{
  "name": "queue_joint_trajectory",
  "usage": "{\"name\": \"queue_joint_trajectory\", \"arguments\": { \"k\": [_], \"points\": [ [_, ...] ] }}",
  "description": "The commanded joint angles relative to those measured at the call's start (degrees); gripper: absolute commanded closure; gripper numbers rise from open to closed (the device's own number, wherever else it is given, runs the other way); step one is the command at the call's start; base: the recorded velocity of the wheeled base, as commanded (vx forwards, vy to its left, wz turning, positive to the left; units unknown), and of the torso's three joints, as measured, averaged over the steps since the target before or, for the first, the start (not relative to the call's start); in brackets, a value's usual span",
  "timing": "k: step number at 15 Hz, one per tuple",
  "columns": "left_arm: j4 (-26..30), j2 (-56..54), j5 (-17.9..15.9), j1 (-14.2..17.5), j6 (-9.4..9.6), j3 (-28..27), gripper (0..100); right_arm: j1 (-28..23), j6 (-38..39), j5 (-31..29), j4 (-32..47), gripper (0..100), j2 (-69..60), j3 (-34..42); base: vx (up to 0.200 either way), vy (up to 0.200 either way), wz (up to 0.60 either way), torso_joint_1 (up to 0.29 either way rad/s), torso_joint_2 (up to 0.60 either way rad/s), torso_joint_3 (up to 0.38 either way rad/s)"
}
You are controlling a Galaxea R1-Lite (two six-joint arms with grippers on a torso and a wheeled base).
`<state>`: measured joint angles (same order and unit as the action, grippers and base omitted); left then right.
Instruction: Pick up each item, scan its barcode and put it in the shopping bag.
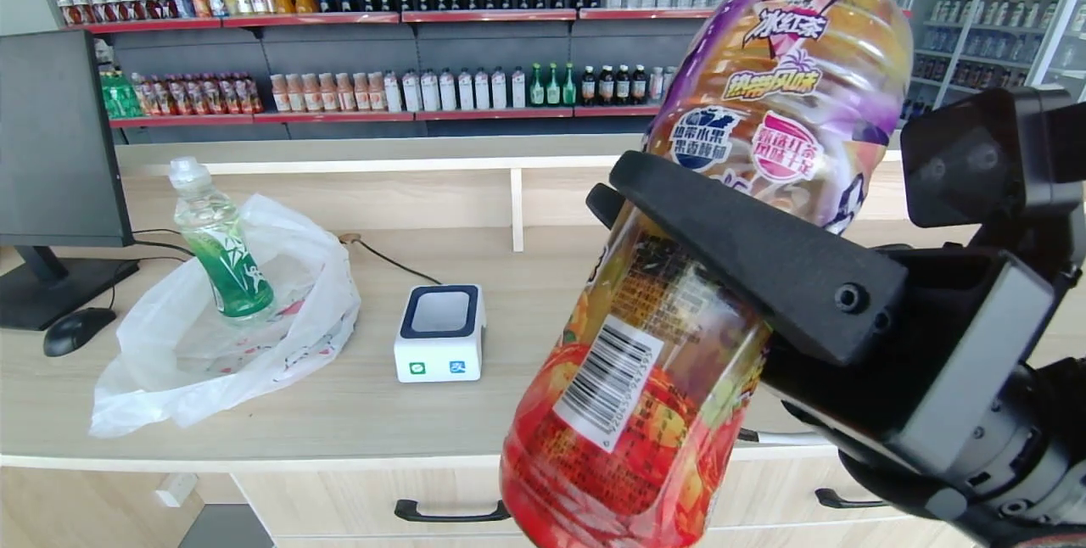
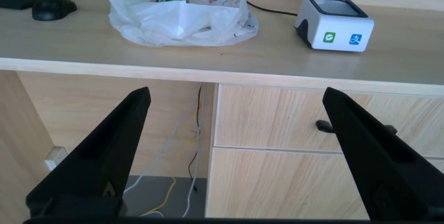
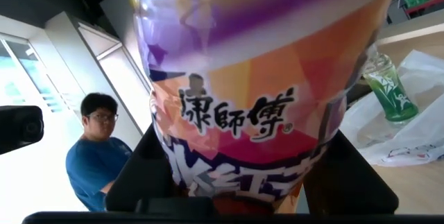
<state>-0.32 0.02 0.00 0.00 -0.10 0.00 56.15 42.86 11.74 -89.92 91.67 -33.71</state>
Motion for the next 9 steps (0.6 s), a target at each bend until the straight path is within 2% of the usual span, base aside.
{"name": "queue_joint_trajectory", "arguments": {
  "k": [1, 7, 9],
  "points": [
    [0.0, 0.0, 0.0, 0.0, -0.08, 0.0, 0, 1.2, -0.2, 0.0, -0.1, 100, -0.2, 0.0, 0.000, 0.000, 0.00, 0.000, 0.00, 0.000],
    [0.0, 0.0, 0.0, 0.0, -0.08, 0.0, 0, 2.0, -0.5, 0.2, -0.1, 100, -0.4, -0.3, 0.000, 0.000, 0.00, 0.000, 0.00, 0.000],
    [0.0, 0.0, 0.0, 0.0, -0.08, 0.0, 0, 3.7, -1.0, 3.3, -0.1, 100, -1.4, 0.8, 0.000, 0.000, 0.00, 0.000, 0.00, 0.000]
  ]
}}
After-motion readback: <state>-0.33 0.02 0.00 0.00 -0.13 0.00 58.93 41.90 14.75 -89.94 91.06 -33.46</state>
